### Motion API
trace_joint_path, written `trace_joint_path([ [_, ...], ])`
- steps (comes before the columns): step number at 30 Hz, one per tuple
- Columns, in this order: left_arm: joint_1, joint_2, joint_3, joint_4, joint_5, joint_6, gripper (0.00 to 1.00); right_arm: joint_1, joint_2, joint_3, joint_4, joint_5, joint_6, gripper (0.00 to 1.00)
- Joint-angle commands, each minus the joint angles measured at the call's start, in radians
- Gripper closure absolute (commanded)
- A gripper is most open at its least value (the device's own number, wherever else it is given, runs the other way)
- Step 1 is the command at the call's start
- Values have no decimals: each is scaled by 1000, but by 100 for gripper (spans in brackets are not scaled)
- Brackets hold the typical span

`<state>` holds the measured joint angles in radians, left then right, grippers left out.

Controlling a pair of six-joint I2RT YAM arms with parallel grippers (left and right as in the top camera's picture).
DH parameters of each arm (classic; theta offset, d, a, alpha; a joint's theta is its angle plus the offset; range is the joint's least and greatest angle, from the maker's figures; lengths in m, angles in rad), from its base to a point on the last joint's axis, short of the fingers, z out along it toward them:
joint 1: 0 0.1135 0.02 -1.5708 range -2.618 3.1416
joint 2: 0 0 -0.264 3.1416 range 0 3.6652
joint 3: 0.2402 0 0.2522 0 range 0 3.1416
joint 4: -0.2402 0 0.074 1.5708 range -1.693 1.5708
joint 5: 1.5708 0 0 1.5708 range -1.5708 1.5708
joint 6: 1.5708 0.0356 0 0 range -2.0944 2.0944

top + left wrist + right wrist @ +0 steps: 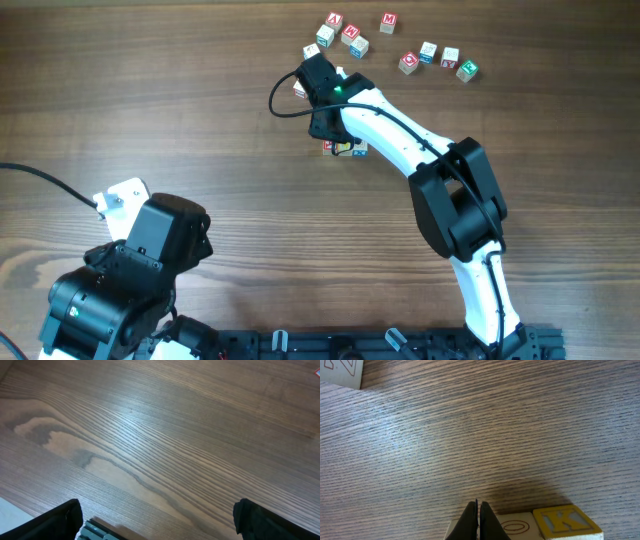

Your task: Form a horizontal line

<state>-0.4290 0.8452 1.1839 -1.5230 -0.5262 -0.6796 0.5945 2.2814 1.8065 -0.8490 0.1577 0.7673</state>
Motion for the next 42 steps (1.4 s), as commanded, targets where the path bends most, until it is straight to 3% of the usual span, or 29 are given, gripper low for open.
trace_joint_path([
  [1,2,-3,-2,0,-2,-17,0,0,21,-3,3,21,21,95],
  [4,2,-3,-2,0,-2,-17,0,0,21,-2,41,45,17,95],
  [8,2,-3,-2,0,-2,-17,0,2,21,2,221,-126,-196,95],
  [12,2,-3,-2,0,-2,-17,0,43,21,2,158,-190,-296,95],
  [17,2,-3,-2,0,-2,-17,0,50,21,-15,42,-180,-285,95],
  [19,2,-3,-2,0,-2,-17,0,50,21,-28,13,-119,-206,95],
  [42,2,-3,-2,0,-2,-17,0,47,-1,28,103,-103,-203,96],
])
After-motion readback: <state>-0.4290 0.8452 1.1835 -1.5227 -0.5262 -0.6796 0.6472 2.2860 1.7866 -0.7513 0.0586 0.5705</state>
